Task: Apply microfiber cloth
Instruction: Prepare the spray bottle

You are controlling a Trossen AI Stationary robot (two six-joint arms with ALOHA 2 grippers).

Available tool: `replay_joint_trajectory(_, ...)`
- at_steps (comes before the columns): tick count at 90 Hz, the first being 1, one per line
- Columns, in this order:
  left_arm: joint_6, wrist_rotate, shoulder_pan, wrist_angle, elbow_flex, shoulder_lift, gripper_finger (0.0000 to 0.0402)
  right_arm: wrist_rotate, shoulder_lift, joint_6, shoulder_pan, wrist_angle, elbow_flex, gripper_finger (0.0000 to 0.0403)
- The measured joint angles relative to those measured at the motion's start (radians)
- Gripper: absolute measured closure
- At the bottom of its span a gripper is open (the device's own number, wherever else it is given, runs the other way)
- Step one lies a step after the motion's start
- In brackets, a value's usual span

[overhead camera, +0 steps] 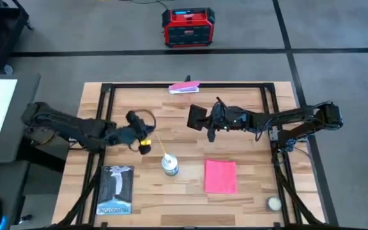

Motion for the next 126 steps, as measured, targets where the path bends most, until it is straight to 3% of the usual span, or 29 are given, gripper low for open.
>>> replay_joint_trajectory(14,-0.251,-0.098,-0.144,-0.072,0.002,0.026,0.0402,0.002,0.000,-0.009,-0.017,-0.002,0.000,0.0389)
replay_joint_trajectory(33,-0.406,-0.094,-0.284,-0.005,0.002,0.179,0.0402,0.001,0.000,-0.025,-0.016,-0.005,0.000,0.0389)
replay_joint_trajectory(52,-0.407,-0.094,-0.361,0.205,0.002,0.309,0.0402,-0.007,-0.001,-0.026,-0.016,-0.001,0.000,0.0389)
replay_joint_trajectory(70,-0.339,-0.049,-0.388,0.335,0.003,0.327,0.0402,-0.023,-0.001,-0.028,-0.015,0.000,0.000,0.0389)
replay_joint_trajectory(126,-0.268,-0.049,-0.310,0.253,0.010,0.327,0.0402,-0.023,-0.001,-0.035,-0.014,0.000,-0.001,0.0389)
